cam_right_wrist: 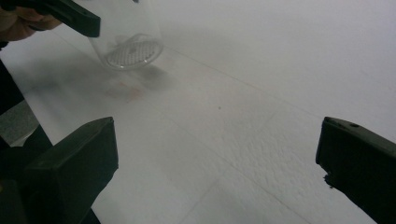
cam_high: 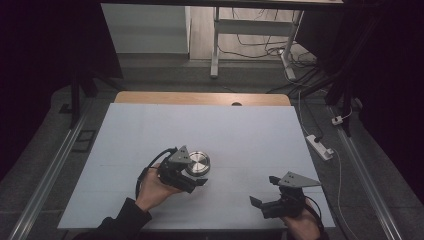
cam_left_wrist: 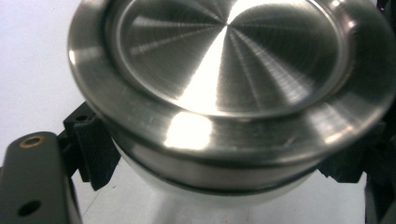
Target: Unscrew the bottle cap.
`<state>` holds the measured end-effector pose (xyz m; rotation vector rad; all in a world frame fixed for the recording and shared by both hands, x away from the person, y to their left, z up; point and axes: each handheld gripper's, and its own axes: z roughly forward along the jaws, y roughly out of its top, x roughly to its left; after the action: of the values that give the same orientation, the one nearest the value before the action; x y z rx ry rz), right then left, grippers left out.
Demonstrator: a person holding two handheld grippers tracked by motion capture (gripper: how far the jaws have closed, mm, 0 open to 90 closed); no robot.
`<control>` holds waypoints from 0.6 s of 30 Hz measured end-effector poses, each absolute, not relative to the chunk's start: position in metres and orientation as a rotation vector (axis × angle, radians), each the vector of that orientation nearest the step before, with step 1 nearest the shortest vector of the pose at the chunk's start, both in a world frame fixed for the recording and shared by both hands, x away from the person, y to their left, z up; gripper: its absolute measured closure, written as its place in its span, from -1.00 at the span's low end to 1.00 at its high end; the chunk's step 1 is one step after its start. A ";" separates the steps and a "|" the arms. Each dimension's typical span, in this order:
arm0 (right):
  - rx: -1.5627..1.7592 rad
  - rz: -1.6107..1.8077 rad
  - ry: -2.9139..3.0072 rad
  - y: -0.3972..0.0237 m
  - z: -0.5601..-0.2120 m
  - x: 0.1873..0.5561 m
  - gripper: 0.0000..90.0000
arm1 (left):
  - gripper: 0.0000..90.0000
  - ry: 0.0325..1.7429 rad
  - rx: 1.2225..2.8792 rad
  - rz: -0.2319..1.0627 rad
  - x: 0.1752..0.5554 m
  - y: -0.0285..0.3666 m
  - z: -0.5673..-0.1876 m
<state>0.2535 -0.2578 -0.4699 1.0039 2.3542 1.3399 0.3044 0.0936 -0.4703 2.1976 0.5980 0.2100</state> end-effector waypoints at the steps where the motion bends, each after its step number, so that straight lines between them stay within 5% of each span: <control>1: 0.995 1.340 2.357 -0.256 -0.469 0.254 -1.00 | -0.67 0.597 2.197 0.209 0.304 0.093 -0.470; 18: 0.896 1.382 2.460 -0.215 -0.453 0.272 -1.00 | -0.67 0.567 2.207 0.202 0.303 0.090 -0.472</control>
<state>0.2719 -0.2148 -0.4533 0.8962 2.4603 1.3816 0.3033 0.0905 -0.4719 2.2066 0.5667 0.2024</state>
